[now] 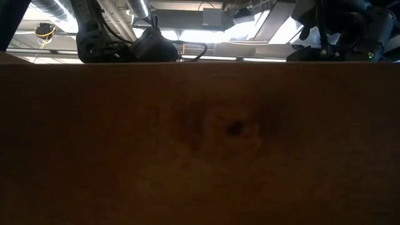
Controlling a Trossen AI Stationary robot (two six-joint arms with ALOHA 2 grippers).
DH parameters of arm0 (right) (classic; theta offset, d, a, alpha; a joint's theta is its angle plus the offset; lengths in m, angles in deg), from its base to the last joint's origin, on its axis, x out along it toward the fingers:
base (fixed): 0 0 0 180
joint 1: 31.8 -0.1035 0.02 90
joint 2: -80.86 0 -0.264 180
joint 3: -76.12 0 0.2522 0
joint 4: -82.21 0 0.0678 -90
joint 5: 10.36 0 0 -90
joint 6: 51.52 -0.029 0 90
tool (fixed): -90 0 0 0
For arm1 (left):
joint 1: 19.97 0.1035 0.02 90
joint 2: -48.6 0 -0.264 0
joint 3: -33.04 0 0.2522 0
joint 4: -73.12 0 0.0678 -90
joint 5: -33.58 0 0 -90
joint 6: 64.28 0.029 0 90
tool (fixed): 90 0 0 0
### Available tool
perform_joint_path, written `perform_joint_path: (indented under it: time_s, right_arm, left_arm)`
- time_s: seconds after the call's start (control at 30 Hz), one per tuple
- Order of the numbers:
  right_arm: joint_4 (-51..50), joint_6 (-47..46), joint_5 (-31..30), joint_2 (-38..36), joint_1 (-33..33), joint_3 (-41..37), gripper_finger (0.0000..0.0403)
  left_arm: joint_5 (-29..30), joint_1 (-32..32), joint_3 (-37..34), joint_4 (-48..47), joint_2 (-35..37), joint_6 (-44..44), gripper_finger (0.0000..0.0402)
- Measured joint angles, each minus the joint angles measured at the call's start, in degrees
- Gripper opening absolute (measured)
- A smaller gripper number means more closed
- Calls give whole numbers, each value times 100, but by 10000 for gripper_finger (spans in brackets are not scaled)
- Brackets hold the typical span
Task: Pick & Place Tea
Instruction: Put the white and orange tea bag into the left section of the wooden organizer
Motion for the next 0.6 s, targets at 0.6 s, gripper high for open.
perform_joint_path:
  time_s: [0.6]
  right_arm:
    - [304, 150, 135, 255, 110, 9, 51]
  left_arm:
    - [-3, -3, -2, -57, 5, 97, 110]
